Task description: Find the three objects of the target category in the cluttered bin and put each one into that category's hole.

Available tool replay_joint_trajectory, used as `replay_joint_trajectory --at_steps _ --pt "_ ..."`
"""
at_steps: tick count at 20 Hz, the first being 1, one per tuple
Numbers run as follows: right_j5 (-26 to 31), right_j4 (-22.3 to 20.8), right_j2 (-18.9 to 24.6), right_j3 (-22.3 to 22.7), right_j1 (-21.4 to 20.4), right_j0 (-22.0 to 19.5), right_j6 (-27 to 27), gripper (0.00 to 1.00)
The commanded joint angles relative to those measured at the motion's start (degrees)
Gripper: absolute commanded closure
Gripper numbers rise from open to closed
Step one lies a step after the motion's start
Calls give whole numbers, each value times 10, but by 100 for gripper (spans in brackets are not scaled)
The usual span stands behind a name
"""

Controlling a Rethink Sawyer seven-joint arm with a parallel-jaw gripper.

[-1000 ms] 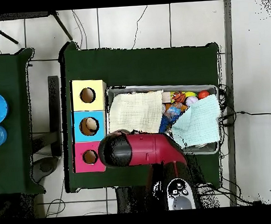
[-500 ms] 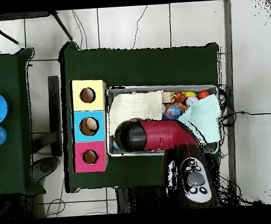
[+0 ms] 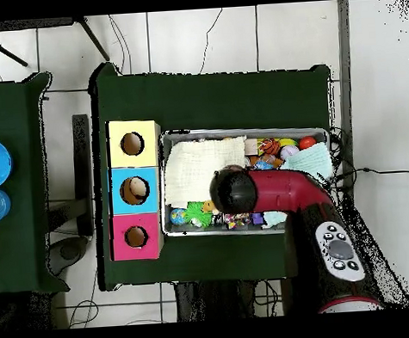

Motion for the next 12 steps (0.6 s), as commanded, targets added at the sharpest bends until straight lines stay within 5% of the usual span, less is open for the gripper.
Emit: replay_joint_trajectory --at_steps 1,12 --pt "-11 -77 103 -48 40 -74 -133 0" --pt "18 -163 177 -89 82 -164 -181 0"
